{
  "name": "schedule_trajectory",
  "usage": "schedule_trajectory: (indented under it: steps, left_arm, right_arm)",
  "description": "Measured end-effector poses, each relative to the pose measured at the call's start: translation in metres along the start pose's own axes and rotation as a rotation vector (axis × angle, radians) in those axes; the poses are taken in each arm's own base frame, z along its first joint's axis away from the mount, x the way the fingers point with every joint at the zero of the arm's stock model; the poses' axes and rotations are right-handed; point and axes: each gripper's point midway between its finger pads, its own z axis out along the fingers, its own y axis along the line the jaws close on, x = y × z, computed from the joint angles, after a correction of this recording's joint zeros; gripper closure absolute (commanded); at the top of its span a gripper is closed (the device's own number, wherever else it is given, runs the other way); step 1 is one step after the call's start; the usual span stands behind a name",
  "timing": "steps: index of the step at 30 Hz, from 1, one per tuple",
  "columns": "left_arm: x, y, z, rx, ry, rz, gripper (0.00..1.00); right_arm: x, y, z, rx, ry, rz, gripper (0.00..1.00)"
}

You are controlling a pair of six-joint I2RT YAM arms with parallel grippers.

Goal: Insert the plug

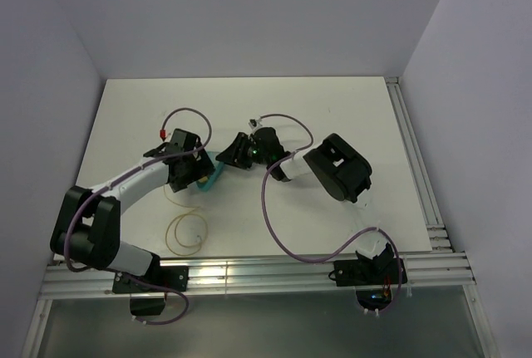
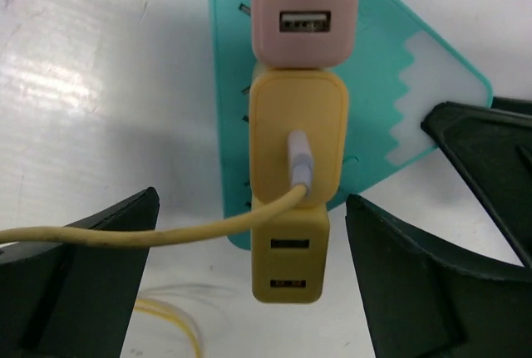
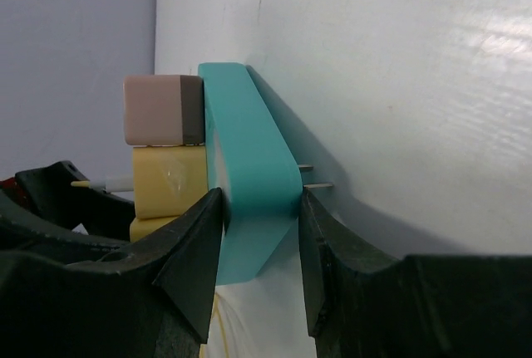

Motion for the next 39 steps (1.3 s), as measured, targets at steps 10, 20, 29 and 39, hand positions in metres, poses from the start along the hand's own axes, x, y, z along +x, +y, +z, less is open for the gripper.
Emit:
schedule_trajectory:
  steps: [10, 20, 29, 39]
  left_arm:
    - [-0.025, -0.022, -0.063, 0.185, -0.121, 0.051, 0.0]
    - [-0.017, -0.081, -0.142, 0.656, -0.152, 0.169, 0.01]
    - [0.003, -0.084, -0.195, 0.873, -0.187, 0.23, 0.01]
    - [-0.001, -0.086, -0.228, 0.949, -0.257, 0.265, 0.01]
  right_arm:
    - [0.009, 0.004, 0.002, 0.003, -0.001, 0.017, 1.0]
    - [-0.007, -0.001, 0.001, 0.056, -0.058, 0.063, 1.0]
    - [-0.07, -0.035, -0.015, 0.138, -0.214, 0.163, 1.0]
    - [-0.098, -0.056, -0.05, 0.239, -0.354, 0.222, 0.96]
